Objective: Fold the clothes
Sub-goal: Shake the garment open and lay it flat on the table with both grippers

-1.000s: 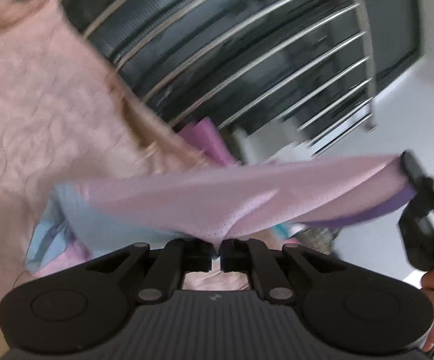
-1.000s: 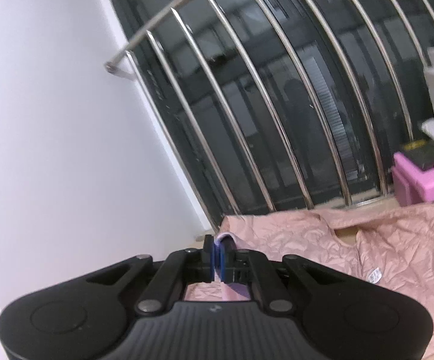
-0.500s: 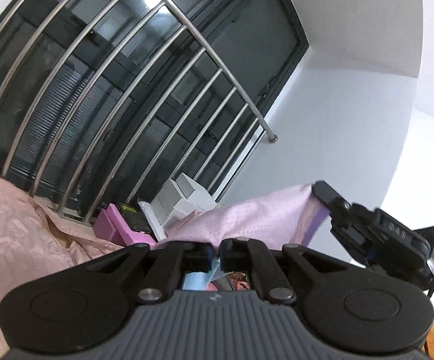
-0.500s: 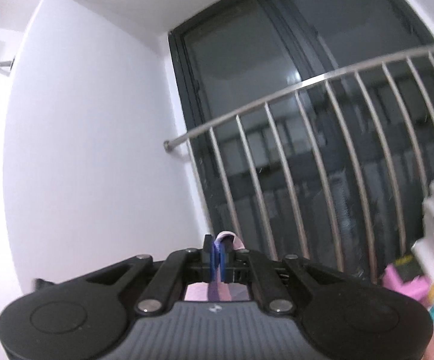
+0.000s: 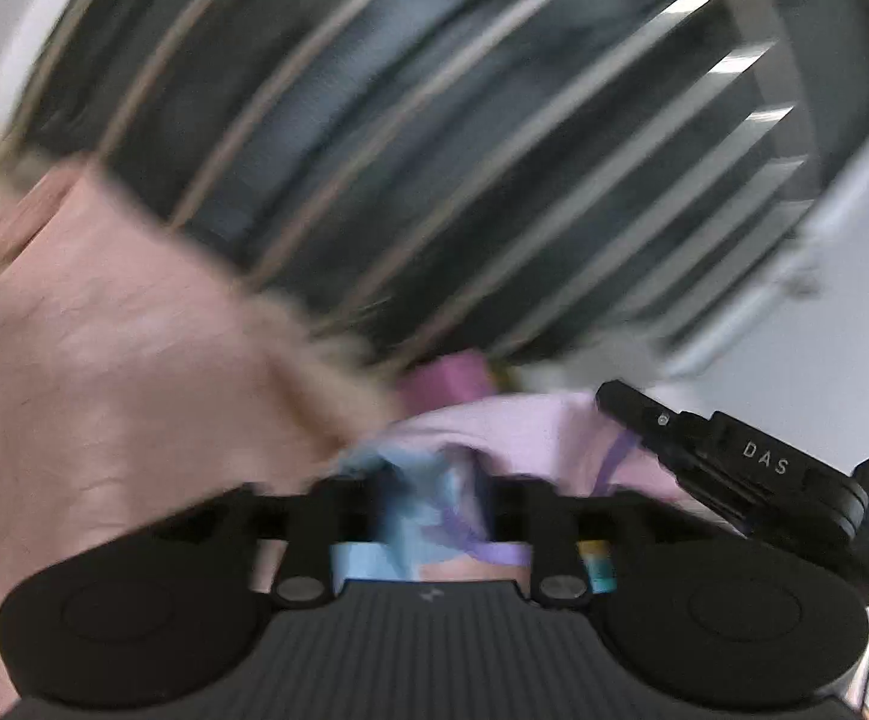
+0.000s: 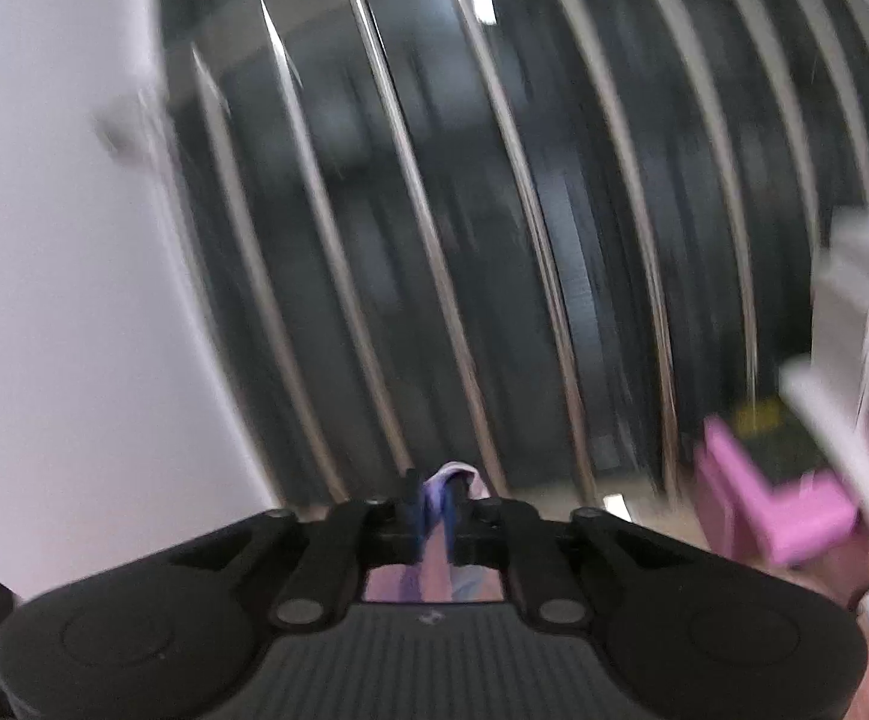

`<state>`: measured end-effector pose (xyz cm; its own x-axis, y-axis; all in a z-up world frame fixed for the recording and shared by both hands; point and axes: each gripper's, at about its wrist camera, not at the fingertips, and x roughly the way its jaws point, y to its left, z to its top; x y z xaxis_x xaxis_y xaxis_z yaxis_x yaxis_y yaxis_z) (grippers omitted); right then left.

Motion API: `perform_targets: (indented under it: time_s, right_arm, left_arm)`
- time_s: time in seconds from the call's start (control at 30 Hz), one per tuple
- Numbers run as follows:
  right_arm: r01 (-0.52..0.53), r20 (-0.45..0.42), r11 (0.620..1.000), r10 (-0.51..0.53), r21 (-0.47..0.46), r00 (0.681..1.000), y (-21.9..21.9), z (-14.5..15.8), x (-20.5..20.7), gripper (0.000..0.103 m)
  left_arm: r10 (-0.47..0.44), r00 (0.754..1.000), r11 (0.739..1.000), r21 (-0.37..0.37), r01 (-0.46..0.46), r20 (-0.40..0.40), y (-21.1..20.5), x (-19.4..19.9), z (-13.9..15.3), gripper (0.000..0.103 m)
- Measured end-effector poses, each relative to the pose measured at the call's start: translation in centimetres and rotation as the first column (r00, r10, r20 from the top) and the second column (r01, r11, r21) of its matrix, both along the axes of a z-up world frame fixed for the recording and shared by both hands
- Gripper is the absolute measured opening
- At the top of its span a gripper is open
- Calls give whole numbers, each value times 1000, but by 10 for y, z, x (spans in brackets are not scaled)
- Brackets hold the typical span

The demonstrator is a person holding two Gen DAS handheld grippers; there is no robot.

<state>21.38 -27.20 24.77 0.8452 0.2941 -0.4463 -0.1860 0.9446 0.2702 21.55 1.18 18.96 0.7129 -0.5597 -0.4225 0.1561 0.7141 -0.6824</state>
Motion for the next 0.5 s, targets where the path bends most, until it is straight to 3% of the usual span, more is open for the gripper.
perform_targets:
  time_s: [0.03, 0.07, 0.13, 0.2, 0.3, 0.4, 0.5]
  right_arm:
    - [22, -95, 999, -26, -35, 995, 6, -31, 26, 45]
    - [44, -190, 996, -58, -78, 980, 13, -62, 49, 46]
    - [7, -254, 990, -43, -141, 966, 25, -107, 58, 45]
    - [-65, -289, 980, 9, -186, 957, 35, -144, 53, 46]
    - [-194, -302, 953, 119, -233, 946, 44, -180, 9, 55]
    - [-337, -270, 904, 266, -262, 925, 58, -199, -42, 55]
    - [-405, -212, 878, 358, -254, 909, 80, -203, -62, 54]
  left_arm:
    - [24, 997, 999, 25, -22, -73, 7, 10, -25, 48]
    - [50, 988, 998, 51, -43, -144, 13, 20, -51, 44]
    - [105, 953, 991, 107, -77, -283, 26, 41, -101, 44]
    - [92, 959, 988, 144, -55, -269, 42, 26, -122, 44]
    - [70, 970, 980, 197, -24, -233, 56, -10, -128, 46]
    - [-1, 984, 977, 209, 38, -176, 51, -48, -129, 48]
    - [-56, 989, 971, 225, 86, -137, 33, -80, -127, 48]
